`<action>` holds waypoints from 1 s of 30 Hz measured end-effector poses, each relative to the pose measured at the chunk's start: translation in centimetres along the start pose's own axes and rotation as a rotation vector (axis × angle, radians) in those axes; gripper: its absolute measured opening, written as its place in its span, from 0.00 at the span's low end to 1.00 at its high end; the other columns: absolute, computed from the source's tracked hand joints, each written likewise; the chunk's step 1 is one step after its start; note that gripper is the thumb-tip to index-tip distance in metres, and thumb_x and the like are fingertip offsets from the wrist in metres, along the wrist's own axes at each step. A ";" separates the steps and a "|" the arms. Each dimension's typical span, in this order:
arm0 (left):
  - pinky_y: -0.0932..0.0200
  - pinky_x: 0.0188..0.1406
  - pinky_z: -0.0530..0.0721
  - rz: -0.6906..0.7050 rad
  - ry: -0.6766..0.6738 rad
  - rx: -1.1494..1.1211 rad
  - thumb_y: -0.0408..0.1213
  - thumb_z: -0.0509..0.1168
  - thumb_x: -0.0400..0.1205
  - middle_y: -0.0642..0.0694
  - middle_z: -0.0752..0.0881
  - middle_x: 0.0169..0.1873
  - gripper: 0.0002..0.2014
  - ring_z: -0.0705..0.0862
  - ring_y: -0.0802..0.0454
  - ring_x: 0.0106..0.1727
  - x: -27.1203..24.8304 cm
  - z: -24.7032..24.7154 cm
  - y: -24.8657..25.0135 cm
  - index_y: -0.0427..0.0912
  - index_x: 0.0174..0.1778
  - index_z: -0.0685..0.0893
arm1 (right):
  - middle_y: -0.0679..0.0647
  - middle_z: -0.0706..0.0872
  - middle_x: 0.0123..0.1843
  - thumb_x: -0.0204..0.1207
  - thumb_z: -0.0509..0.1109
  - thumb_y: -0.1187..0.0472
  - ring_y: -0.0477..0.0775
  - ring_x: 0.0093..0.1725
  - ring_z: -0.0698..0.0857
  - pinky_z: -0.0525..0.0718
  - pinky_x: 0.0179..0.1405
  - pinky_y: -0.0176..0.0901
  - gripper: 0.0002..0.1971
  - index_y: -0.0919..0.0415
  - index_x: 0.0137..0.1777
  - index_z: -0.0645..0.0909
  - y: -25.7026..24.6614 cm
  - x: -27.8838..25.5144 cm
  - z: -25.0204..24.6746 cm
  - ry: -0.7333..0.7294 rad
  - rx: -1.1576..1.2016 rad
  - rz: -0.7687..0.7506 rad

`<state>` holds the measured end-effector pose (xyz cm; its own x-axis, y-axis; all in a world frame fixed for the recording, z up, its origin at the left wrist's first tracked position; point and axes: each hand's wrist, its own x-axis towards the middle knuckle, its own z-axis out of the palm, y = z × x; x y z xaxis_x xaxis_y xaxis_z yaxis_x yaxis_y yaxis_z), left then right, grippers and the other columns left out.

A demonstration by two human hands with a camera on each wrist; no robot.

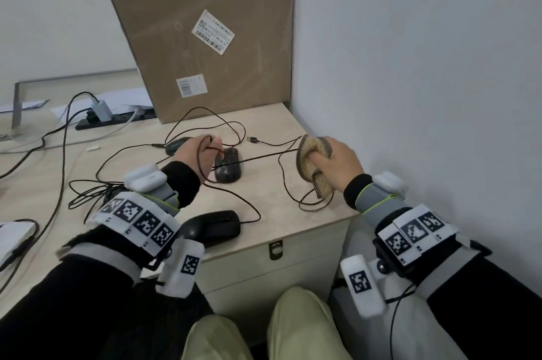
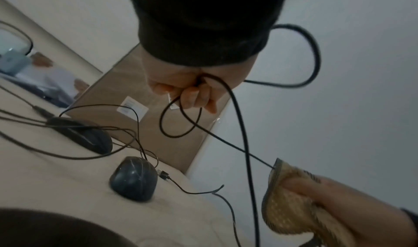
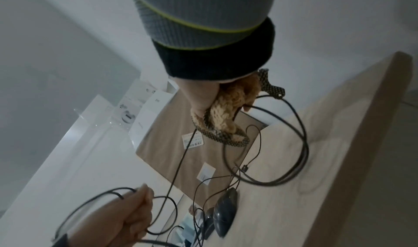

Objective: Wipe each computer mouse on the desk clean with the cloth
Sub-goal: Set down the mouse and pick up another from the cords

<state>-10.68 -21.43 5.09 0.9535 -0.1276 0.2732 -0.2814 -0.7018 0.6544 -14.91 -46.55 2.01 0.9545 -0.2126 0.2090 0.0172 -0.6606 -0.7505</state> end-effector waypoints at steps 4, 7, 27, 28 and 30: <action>0.58 0.42 0.71 0.037 -0.084 0.343 0.47 0.52 0.86 0.45 0.79 0.34 0.17 0.78 0.43 0.43 -0.7 0.4 0.9 0.44 0.36 0.75 | 0.51 0.84 0.39 0.75 0.64 0.58 0.57 0.44 0.81 0.71 0.42 0.40 0.05 0.54 0.39 0.77 -1.3 0.4 0.2 0.060 0.124 0.022; 0.52 0.47 0.80 0.004 -0.143 0.412 0.57 0.49 0.84 0.45 0.84 0.33 0.25 0.83 0.40 0.43 -1.1 1.7 2.1 0.45 0.30 0.79 | 0.50 0.83 0.38 0.75 0.64 0.58 0.55 0.43 0.81 0.71 0.41 0.39 0.05 0.56 0.39 0.79 -3.0 0.0 1.0 0.073 0.157 -0.002; 0.69 0.20 0.73 -0.416 -0.008 -1.238 0.40 0.48 0.89 0.56 0.72 0.14 0.17 0.75 0.59 0.18 0.1 0.3 2.6 0.43 0.36 0.75 | 0.54 0.85 0.42 0.76 0.63 0.48 0.61 0.45 0.83 0.80 0.44 0.52 0.09 0.53 0.46 0.75 -0.8 -3.0 3.2 -0.185 -0.058 -0.145; 0.69 0.18 0.70 -0.415 0.005 -1.148 0.39 0.49 0.89 0.56 0.69 0.13 0.17 0.70 0.60 0.18 0.2 -0.1 2.0 0.42 0.36 0.75 | 0.53 0.85 0.42 0.77 0.64 0.50 0.60 0.45 0.83 0.80 0.44 0.51 0.08 0.54 0.45 0.76 -0.3 -2.7 2.8 -0.156 -0.040 -0.120; 0.70 0.17 0.64 -0.377 0.079 -0.896 0.35 0.52 0.87 0.55 0.68 0.13 0.17 0.66 0.60 0.17 0.5 -0.6 0.8 0.41 0.33 0.76 | 0.50 0.85 0.42 0.77 0.66 0.54 0.57 0.47 0.83 0.77 0.44 0.45 0.05 0.54 0.47 0.78 0.4 -1.9 1.9 -0.094 0.000 -0.070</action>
<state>-10.48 -21.60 6.14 0.9970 0.0662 -0.0390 0.0315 0.1107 0.9934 -16.11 -45.06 0.08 0.9746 -0.0975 0.2018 0.0853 -0.6712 -0.7363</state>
